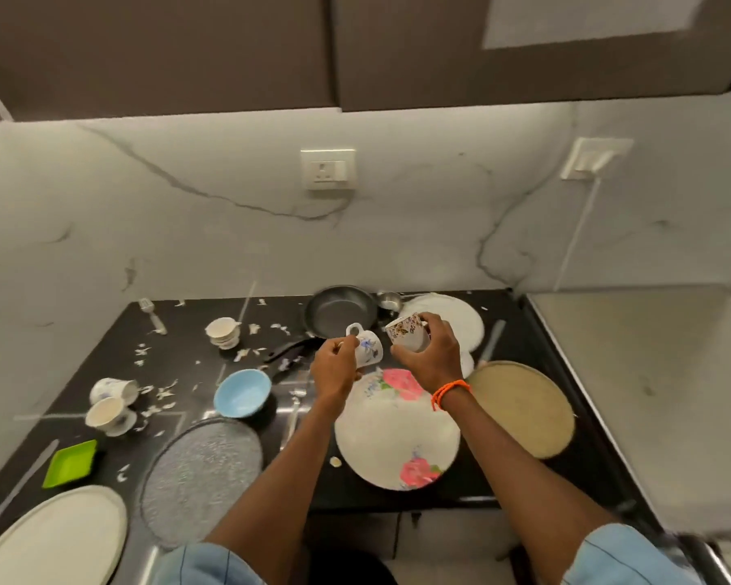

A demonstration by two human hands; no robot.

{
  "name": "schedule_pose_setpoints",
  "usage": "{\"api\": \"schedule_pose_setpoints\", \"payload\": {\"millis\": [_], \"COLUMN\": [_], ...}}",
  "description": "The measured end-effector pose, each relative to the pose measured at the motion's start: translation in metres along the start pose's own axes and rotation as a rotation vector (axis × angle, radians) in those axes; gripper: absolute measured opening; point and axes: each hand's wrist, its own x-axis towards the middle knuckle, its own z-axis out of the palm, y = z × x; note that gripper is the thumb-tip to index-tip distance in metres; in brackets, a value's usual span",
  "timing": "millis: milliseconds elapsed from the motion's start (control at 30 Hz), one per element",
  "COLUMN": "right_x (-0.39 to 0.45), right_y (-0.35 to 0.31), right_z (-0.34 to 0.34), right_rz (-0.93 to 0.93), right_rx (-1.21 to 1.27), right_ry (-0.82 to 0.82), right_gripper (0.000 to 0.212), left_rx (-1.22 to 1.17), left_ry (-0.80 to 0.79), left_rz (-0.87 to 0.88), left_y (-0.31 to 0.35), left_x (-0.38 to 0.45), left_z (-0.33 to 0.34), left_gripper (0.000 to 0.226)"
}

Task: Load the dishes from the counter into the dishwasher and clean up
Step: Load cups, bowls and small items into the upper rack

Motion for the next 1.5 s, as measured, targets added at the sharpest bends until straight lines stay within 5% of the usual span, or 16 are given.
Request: {"api": "schedule_pose_setpoints", "payload": {"millis": [600, 1133, 1500], "right_x": [-0.223, -0.386, -0.438], "right_y": [0.203, 0.345, 0.417], "right_z": [-0.344, -0.419, -0.427], "right_rz": [0.477, 1.11, 1.505], "right_rx": [-0.101, -0.201, -0.201], "right_ry": [0.421, 0.61, 0.593], "right_gripper": [0.062, 0.074, 0.07], "left_rx": [0.384, 0.796, 1.182], "left_ry": [-0.709, -1.265, -1.564], "left_rz": [0.111, 0.0, 0.356], "left_y": [-0.082, -0.213, -0.295], "left_x": [-0.252, -0.392, -0.429], "left_z": [0.327, 0.509, 0.579], "left_gripper": [0.031, 0.027, 0.039]}}
